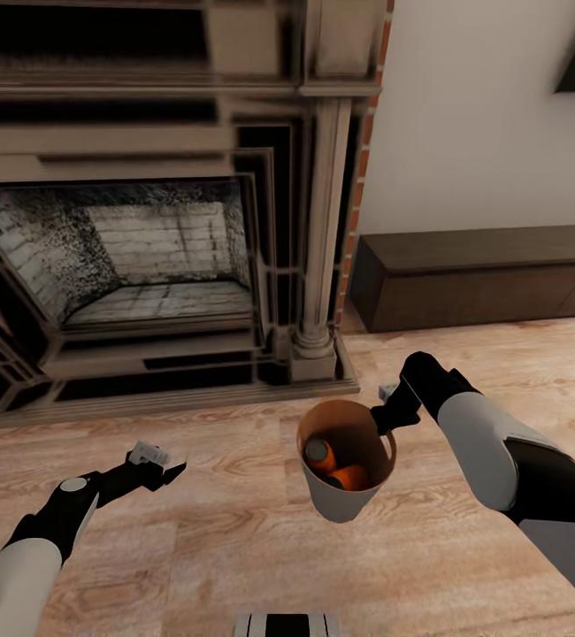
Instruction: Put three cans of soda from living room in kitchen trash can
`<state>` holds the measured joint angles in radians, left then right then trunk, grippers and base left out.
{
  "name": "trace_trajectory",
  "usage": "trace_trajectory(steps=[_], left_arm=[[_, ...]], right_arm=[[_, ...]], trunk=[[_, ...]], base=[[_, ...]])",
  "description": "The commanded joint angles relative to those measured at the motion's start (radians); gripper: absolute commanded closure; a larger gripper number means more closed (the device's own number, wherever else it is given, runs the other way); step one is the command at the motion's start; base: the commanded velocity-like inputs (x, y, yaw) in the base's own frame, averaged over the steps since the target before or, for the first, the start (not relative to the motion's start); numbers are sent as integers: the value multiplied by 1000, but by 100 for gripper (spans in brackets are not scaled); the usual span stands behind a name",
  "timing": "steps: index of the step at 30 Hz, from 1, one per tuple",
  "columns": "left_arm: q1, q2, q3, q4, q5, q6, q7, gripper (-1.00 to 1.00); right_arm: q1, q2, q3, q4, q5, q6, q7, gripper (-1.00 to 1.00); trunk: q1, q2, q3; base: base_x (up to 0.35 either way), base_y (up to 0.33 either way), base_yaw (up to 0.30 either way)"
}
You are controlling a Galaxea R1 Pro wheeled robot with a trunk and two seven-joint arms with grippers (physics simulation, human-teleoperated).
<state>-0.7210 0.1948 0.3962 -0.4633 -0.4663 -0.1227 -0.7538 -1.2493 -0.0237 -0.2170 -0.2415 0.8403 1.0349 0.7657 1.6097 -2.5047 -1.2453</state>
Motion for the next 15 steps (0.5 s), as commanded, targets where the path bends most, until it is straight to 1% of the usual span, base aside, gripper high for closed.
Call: trace_trajectory(steps=[1, 5, 8, 11, 15], left_arm=[[0, 0, 0, 0, 0, 0, 0, -100], [0, 0, 0, 2, -1, 0, 1, -100], [0, 0, 0, 6, 0, 0, 1, -100], [0, 0, 0, 9, -1, -11, 1, -100], [0, 0, 0, 38, -1, -23, 13, -100]], right_arm=[[0, 0, -12, 0, -33, 12, 6, 100], [0, -1, -12, 0, -33, 12, 6, 100], [1, -1, -12, -1, -33, 12, 6, 100], [1, -2, -12, -1, -33, 12, 7, 100], [1, -2, -12, -1, -33, 12, 9, 100]], trunk=[[0, 0, -4], [2, -1, -19], [2, -1, -19], [3, -2, -31], [5, -3, -46]], base=[[0, 0, 0], [0, 0, 0], [0, 0, 0], [0, 0, 0], [0, 0, 0]])
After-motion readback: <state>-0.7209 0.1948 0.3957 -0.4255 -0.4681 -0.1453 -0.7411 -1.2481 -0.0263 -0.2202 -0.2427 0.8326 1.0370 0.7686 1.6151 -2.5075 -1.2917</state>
